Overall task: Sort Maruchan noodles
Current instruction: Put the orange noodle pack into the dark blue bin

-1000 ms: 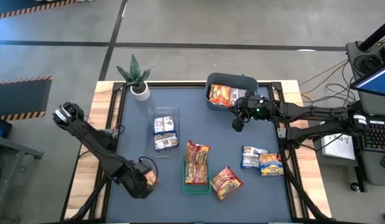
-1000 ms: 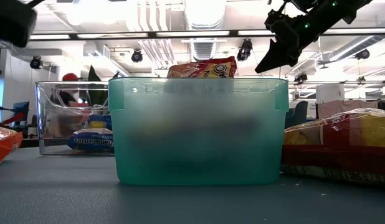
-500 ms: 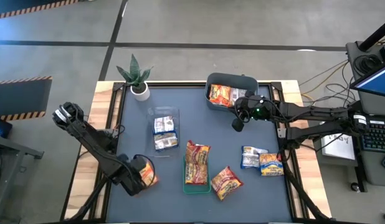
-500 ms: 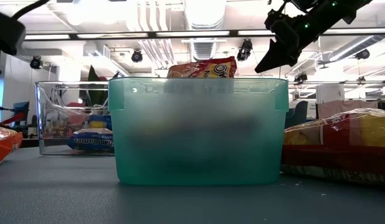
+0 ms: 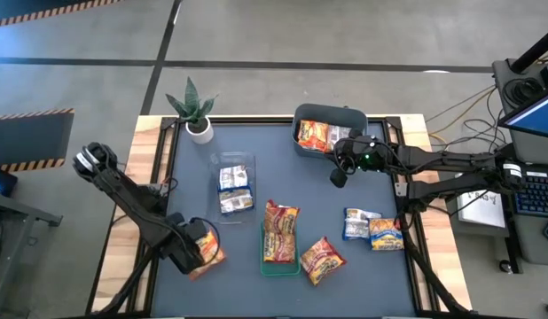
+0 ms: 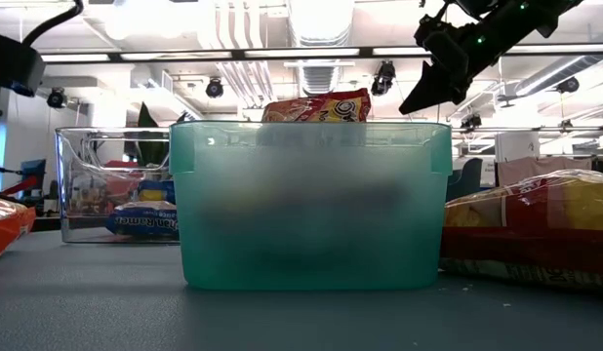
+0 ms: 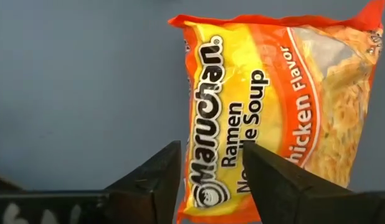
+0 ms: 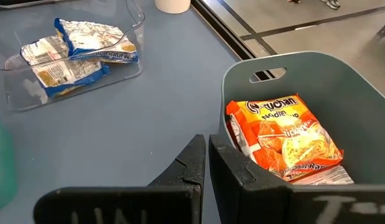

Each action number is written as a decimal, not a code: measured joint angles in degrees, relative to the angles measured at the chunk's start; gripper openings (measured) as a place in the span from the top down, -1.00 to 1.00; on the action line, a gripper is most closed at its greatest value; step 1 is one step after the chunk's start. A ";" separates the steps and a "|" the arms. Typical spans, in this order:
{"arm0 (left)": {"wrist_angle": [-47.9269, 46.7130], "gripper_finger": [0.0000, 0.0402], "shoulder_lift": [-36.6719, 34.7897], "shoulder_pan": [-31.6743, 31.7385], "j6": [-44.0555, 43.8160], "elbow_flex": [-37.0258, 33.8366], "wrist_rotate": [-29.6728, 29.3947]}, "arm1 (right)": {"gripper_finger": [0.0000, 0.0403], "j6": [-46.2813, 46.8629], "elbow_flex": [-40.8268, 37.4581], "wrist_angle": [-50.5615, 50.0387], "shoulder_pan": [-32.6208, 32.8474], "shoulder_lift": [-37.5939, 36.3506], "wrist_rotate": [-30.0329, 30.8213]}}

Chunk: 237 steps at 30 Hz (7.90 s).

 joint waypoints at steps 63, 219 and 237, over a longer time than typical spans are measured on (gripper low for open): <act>5.99 1.00 -1.12 -0.11 1.95 3.51 -9.29 | 0.94 -0.33 -0.17 0.00 0.00 0.02 0.02; 75.17 1.00 11.14 56.79 77.89 20.11 -25.71 | 0.94 -6.38 -5.68 0.55 0.00 -25.64 -27.93; 73.00 1.00 32.53 60.32 69.89 35.80 -31.68 | 0.94 -5.16 -6.03 -2.58 0.00 -25.66 -28.17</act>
